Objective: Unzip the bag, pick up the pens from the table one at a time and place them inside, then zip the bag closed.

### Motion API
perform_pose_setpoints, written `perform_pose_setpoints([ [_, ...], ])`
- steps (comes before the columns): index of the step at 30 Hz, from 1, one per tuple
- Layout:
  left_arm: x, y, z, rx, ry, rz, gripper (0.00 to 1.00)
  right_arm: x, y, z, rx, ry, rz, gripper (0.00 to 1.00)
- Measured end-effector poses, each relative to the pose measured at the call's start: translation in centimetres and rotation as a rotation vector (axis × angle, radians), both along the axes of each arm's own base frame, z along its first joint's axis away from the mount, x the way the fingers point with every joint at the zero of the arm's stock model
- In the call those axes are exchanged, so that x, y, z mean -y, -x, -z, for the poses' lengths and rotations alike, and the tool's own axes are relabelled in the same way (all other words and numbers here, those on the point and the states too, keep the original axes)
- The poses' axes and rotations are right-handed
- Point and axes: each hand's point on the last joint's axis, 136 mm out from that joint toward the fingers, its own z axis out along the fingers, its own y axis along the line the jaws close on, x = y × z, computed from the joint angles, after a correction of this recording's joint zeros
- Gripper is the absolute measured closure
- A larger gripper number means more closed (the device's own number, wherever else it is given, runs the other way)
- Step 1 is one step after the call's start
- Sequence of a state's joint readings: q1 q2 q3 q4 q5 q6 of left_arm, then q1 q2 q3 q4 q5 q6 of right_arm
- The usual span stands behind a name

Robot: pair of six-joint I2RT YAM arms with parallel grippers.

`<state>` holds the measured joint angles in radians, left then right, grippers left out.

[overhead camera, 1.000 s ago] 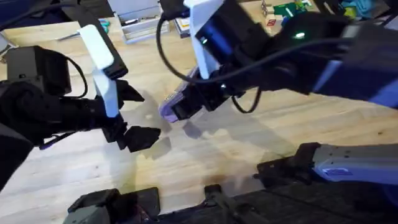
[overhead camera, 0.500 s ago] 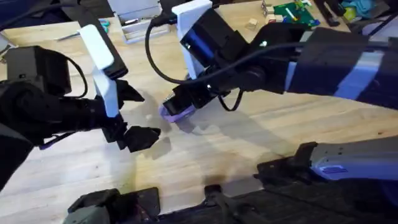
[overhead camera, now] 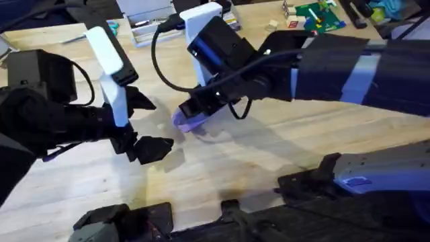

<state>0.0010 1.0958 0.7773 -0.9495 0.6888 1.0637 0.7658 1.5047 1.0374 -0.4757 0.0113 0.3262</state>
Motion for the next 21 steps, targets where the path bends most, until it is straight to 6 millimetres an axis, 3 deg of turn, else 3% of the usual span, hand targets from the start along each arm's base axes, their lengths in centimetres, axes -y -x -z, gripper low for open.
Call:
perform_pose_setpoints([
  [3, 0.0, 0.0, 0.0, 0.0, 0.0, 0.0, 0.007, 0.16, -0.02, 0.07, 0.0, 0.007, 0.004, 0.647],
  [10, 0.0, 0.0, 0.0, 0.0, 0.0, 0.0, 0.007, 0.46, 0.02, 0.24, -0.002, 0.021, 0.009, 0.87],
  [16, 0.0, 0.0, 0.01, 0.0, 0.0, 0.0, 0.007, 0.65, 0.18, 0.39, -0.01, 0.03, 0.01, 0.96],
  [21, 0.0, 0.0, 0.0, 0.0, 0.0, 0.0, 0.007, 0.73, 0.27, -0.12, 0.0, 0.022, 0.01, 0.962],
])
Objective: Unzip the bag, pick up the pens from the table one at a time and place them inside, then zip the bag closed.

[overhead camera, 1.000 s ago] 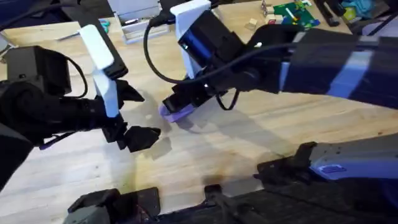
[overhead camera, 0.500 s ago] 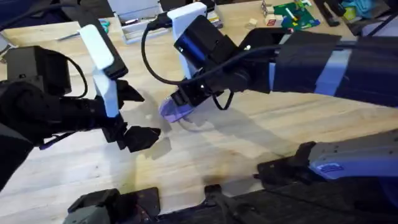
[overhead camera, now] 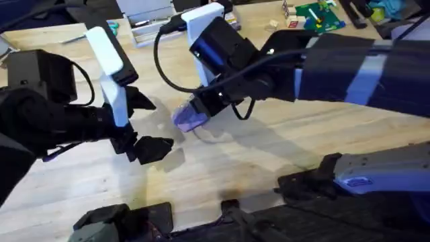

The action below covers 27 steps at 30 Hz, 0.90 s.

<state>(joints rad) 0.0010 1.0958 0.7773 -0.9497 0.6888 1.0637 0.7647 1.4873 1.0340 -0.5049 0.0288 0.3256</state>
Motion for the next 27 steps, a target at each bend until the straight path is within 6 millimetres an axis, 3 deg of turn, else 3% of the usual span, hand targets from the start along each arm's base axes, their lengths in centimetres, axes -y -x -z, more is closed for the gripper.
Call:
perform_pose_setpoints([
  [10, 0.0, 0.0, 0.0, 0.0, 0.0, 0.0, 0.007, 0.5, 0.3, -2.0, 0.043, -0.032, 0.004, 0.968],
  [17, 0.0, 0.0, 0.0, 0.0, 0.0, 0.0, 0.007, -0.2, -0.4, -4.1, 0.112, -0.099, 0.006, 0.968],
  [27, 0.4, -0.9, -0.7, 0.053, 0.031, 0.013, 0.007, -0.4, -0.7, -4.4, 0.117, -0.121, 0.023, 0.969],
])
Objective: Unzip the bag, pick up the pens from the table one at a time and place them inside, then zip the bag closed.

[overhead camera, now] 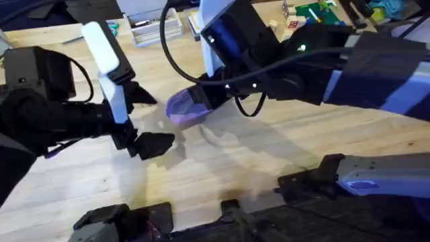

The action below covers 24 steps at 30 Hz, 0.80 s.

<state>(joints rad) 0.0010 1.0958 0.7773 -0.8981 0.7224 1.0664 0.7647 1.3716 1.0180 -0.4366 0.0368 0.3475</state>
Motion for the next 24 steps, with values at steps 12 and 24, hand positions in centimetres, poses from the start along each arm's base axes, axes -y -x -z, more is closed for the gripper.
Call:
perform_pose_setpoints([
  [12, 1.3, -2.8, 0.7, 0.021, 0.097, 0.037, 0.007, 0.0, 0.0, 0.0, -0.006, -0.008, 0.012, 0.969],
  [24, 3.3, -3.9, 1.4, -0.035, 0.278, 0.097, 0.556, 0.0, 0.0, 0.0, -0.006, -0.009, 0.012, 0.969],
])
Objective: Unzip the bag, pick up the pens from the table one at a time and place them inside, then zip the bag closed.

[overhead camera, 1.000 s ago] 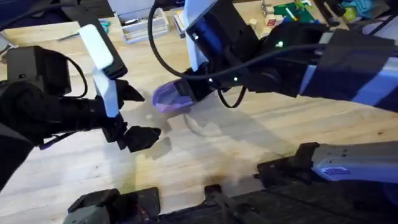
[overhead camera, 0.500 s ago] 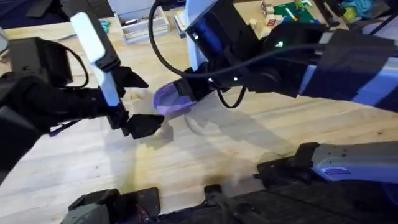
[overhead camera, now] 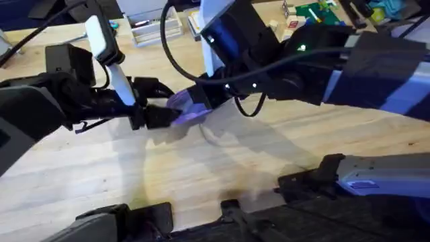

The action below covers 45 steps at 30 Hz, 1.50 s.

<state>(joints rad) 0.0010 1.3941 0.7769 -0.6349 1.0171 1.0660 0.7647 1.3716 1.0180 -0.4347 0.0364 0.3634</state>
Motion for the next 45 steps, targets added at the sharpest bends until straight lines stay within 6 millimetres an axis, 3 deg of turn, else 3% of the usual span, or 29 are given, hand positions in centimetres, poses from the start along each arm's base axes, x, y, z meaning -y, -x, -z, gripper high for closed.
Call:
perform_pose_setpoints([
  [1, -0.1, -0.1, 0.0, 0.005, 0.001, -0.002, 0.935, 0.0, 0.0, 0.0, 0.0, -0.001, -0.001, 0.969],
  [2, 0.0, -0.1, -0.1, 0.005, 0.002, -0.001, 0.951, 0.0, 0.0, 0.0, -0.001, -0.002, -0.001, 0.969],
  [12, 0.0, -0.1, -0.2, 0.009, 0.01, 0.0, 0.957, 0.4, -0.4, 0.0, 0.009, 0.009, 0.019, 0.969],
  [21, 0.6, -0.1, -0.8, 0.029, 0.044, 0.025, 0.957, 2.3, -2.2, -0.1, -0.033, -0.05, 0.074, 0.969],
  [24, 0.7, 0.0, -0.9, 0.031, 0.049, 0.028, 0.957, 3.7, -3.1, -0.2, -0.049, -0.068, 0.115, 0.969],
  [28, 0.7, 0.0, -0.8, 0.025, 0.049, 0.026, 0.957, 7.6, -5.1, 0.0, -0.045, -0.042, 0.234, 0.969],
  [32, 0.7, 0.1, -0.8, 0.02, 0.047, 0.026, 0.957, 10.1, -6.4, 0.1, -0.037, -0.029, 0.314, 0.969],
  [39, 0.5, 0.0, -0.6, 0.02, 0.034, 0.021, 0.958, 12.3, -7.4, 0.3, -0.03, -0.008, 0.361, 0.969],
  [41, 0.5, 0.0, -0.5, 0.019, 0.031, 0.02, 0.958, 12.7, -7.7, 1.0, -0.044, 0.007, 0.372, 0.969],
  [42, 0.4, 0.0, -0.4, 0.014, 0.022, 0.017, 0.958, 13.8, -8.5, 2.8, -0.073, 0.039, 0.406, 0.969],
  [44, 0.4, 0.0, -0.3, 0.015, 0.017, 0.015, 0.958, 14.7, -8.8, 4.1, -0.103, 0.057, 0.43, 0.968],
  [45, 0.4, 0.0, -0.3, 0.015, 0.015, 0.015, 0.958, 15.5, -9.2, 6.3, -0.156, 0.077, 0.451, 0.969],
])
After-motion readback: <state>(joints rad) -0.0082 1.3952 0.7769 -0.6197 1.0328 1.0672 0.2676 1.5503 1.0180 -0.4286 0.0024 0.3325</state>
